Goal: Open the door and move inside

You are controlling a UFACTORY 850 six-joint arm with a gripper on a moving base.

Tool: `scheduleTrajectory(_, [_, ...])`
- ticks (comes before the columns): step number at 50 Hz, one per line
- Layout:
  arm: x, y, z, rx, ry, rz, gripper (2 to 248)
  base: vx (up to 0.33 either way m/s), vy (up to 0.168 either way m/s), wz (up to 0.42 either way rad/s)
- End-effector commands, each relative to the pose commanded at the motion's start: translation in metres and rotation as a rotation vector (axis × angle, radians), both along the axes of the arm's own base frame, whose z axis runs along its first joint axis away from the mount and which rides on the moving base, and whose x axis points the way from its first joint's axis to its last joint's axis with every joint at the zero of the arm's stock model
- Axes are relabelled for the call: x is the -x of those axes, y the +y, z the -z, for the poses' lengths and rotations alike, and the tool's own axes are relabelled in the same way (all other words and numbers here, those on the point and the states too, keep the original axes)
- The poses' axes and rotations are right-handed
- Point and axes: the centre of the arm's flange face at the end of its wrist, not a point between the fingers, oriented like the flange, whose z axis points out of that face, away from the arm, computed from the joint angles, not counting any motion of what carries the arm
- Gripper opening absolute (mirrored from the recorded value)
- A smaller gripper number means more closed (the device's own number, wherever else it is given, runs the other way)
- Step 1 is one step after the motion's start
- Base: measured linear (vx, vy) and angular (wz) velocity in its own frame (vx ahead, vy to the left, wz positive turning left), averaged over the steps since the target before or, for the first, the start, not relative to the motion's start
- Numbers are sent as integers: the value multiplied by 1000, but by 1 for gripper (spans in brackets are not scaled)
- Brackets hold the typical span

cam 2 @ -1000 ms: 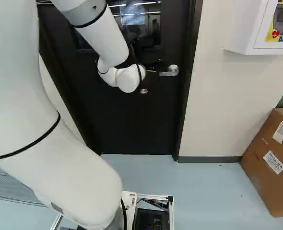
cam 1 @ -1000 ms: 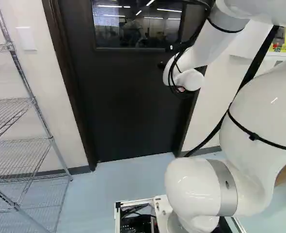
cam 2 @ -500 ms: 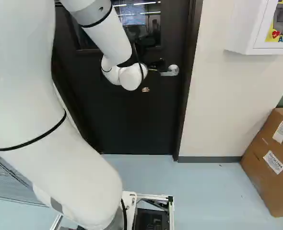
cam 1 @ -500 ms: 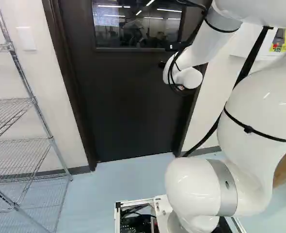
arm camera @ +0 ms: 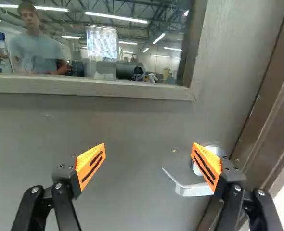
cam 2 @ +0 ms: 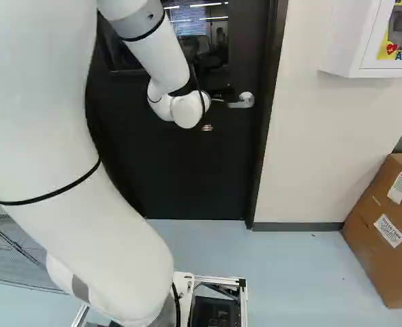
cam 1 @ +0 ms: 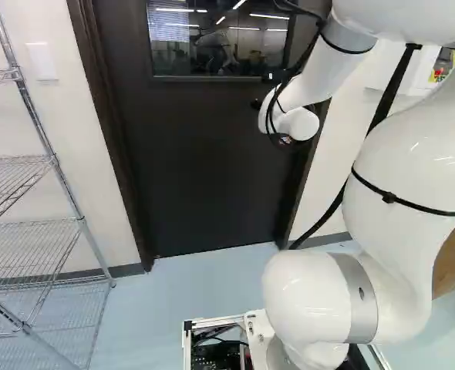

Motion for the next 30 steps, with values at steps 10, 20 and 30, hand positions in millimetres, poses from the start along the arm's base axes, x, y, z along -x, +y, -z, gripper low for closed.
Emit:
scheduleTrajectory(10, [-5, -1, 11, -4, 21, -1, 247, 0, 0, 0])
scheduleTrajectory(20, [-11, -3, 22, -9, 41, 1, 247, 0, 0, 0])
scheduleTrajectory(30, [-17, -6, 33, -13, 61, 5, 247, 0, 0, 0])
